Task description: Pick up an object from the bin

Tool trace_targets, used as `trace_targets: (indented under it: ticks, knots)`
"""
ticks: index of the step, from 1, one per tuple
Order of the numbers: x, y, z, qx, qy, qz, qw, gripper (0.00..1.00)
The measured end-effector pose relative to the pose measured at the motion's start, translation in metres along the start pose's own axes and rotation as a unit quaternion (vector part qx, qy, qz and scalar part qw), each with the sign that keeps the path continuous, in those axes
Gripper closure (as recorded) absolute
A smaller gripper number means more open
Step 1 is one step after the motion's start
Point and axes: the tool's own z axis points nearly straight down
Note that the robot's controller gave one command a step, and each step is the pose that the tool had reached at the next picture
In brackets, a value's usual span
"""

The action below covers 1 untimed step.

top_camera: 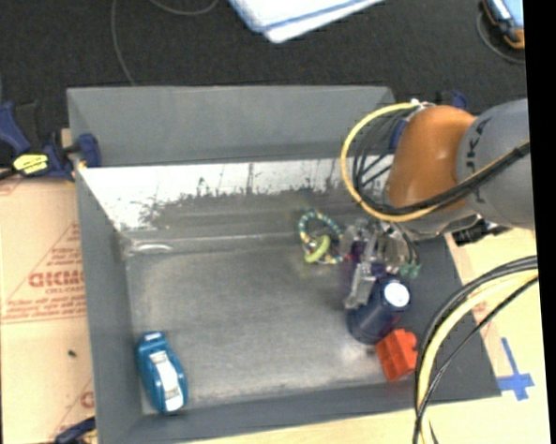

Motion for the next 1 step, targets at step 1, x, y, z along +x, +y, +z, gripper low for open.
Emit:
trace_targets:
  ticks: [1]
  knots:
    - [0.0051,-0.0162,0.0275,-0.006,-0.0063,0.012,0.9999,0.0]
